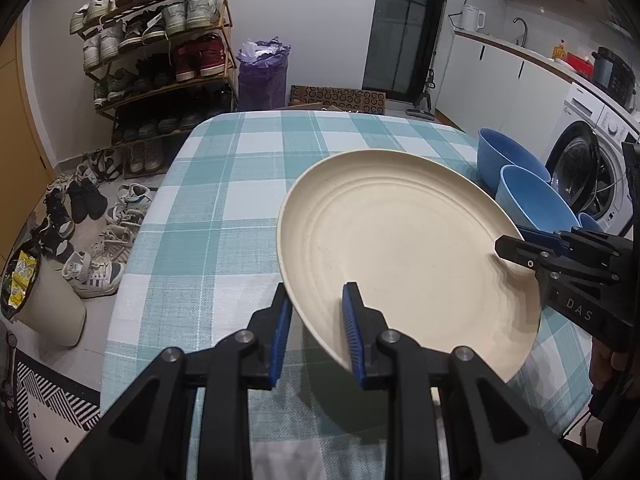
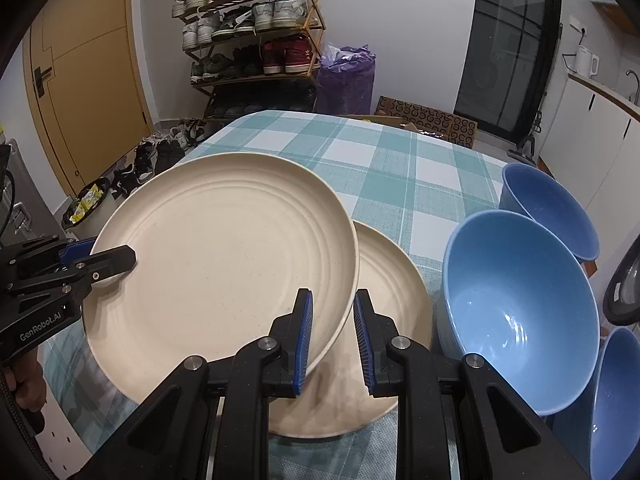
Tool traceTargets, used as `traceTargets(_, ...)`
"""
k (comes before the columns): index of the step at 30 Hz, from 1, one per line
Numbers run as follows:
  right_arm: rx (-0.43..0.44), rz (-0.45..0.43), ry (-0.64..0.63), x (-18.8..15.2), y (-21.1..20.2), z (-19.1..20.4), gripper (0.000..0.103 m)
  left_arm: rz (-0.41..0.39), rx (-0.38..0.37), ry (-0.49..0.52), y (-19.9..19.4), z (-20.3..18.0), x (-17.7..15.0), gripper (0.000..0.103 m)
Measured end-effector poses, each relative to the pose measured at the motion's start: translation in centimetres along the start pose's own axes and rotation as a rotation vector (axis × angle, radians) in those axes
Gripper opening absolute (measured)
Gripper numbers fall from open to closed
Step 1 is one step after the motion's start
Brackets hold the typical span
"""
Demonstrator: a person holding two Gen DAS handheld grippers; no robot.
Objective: Organize plates and bowls
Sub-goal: 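Lift and carry both gripped cream plates toward the blue bowls, stacking them together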
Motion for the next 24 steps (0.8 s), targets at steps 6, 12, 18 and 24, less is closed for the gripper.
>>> traceTargets(6, -0.009, 0.008, 0.017, -0.8, -0.1, -0.6, 0.021, 0.008, -0.008, 0.015, 0.5, -0.8, -0.1, 0.024)
traceTargets(12, -0.020, 0.020, 0.032, -1.7, 0.2, -1.3, 0.021, 0.023, -0.017, 0.037, 1.3, -1.6, -0.3, 0.024)
traceTargets(18, -0.033, 0.030, 0.047, -2.5, 0.5, -1.9, 0.021, 0.034, -0.017, 0.058, 2.3, -2.1, -0.2, 0.024)
traceTargets(24, -0.056, 0.037, 0.057, -3.1, 0.9, -2.5, 0.021, 0.023, -0.005, 0.096, 3.0, -2.8, 0.0, 0.024)
Point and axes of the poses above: each gripper's, at about its wrist camera, not at the fingertips, and y roughly the way its jaws point, z to its left, x to its top, the point moved 8 cm from there along y, roughly the way its jaws point, and after that the axes turned 1 degree about y, right-handed, at the moved point
